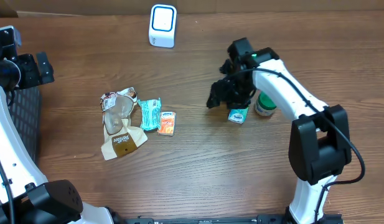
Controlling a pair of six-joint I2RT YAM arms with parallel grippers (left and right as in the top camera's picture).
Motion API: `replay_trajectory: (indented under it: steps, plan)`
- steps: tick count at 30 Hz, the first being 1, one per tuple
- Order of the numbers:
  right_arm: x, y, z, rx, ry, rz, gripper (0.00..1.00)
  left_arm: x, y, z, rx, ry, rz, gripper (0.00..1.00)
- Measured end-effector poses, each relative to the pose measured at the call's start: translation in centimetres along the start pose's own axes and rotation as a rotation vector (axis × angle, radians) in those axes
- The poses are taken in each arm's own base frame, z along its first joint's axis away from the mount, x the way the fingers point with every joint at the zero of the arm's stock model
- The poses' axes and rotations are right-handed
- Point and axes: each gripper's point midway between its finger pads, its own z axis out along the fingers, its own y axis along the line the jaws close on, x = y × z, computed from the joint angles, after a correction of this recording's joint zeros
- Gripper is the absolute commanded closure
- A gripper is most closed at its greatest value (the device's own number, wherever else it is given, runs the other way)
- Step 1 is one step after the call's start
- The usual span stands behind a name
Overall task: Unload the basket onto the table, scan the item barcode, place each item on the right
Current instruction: 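Set the blue tissue pack down beside the jar and open the right gripper, then move the right gripper to the orange tissue pack and grasp it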
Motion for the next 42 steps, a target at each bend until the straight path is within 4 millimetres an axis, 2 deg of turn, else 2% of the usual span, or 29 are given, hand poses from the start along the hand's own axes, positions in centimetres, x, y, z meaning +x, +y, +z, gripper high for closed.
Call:
replay_trajectory:
  steps: [3,5,6,9,13,16,19,20,21,23,26,30,33,38,39,40,41,42]
  plan:
    - [0.6,2.5,1.7,-0.029,-0.003,-0.008,0.44,0.0,0.0,0.0,0.0,0.0,0.0,0.0]
    - [1.9,5.0,3.9,-0.053,0.003,-0.01,0.44,0.0,0.0,0.0,0.0,0.0,0.0,0.0]
    - [1.9,5.4,4.3,-0.058,-0.003,-0.009,0.44,0.0,0.0,0.0,0.0,-0.001,0.0,0.0]
    - [3.4,8.6,7.0,-0.09,-0.021,0.004,0.42,0.0,0.0,0.0,0.0,0.0,0.0,0.0]
    - [4.9,10.5,8.9,-0.056,-0.05,0.048,0.43,0.0,0.0,0.0,0.0,0.0,0.0,0.0]
    - [5.7,11.7,9.7,-0.032,-0.073,0.087,0.48,0.0,0.0,0.0,0.0,0.0,0.0,0.0]
    - [5.7,11.3,10.3,-0.013,-0.076,0.123,0.53,0.0,0.0,0.0,0.0,0.0,0.0,0.0]
    - [5.6,10.8,10.8,0.003,-0.077,0.147,0.59,0.0,0.0,0.0,0.0,0.0,0.0,0.01]
    - [5.5,10.5,11.3,0.013,-0.073,0.16,0.6,0.0,0.0,0.0,0.0,0.0,0.0,0.0]
    - [5.3,10.5,11.7,0.008,-0.078,0.172,0.72,0.0,0.0,0.0,0.0,0.0,0.0,0.0]
    - [5.0,10.6,11.7,0.004,-0.089,0.179,0.96,0.0,0.0,0.0,0.0,0.0,0.0,0.0]
    - [5.0,10.3,11.4,-0.004,-0.063,0.128,0.96,0.0,0.0,0.0,0.0,0.0,0.0,0.0]
    - [5.2,8.8,10.4,0.023,0.004,0.039,0.96,0.0,0.0,0.0,0.0,0.0,0.0,0.0]
    - [3.5,6.2,7.4,0.048,0.055,-0.284,0.96,0.0,0.0,0.0,0.0,0.0,0.0,0.0]
    - [3.0,5.8,7.1,0.055,0.045,-0.349,0.95,0.0,0.0,0.0,0.0,0.0,0.0,0.0]
    - [2.6,5.3,6.9,0.074,0.037,-0.426,0.84,0.0,0.0,0.0,0.0,0.0,0.0,0.0]
    - [2.4,5.0,6.8,0.087,0.034,-0.477,0.65,0.0,0.0,0.0,0.0,0.0,0.0,0.0]
    - [2.2,4.6,6.8,0.114,0.032,-0.568,0.38,0.0,0.0,0.0,0.0,0.0,0.0,0.0]
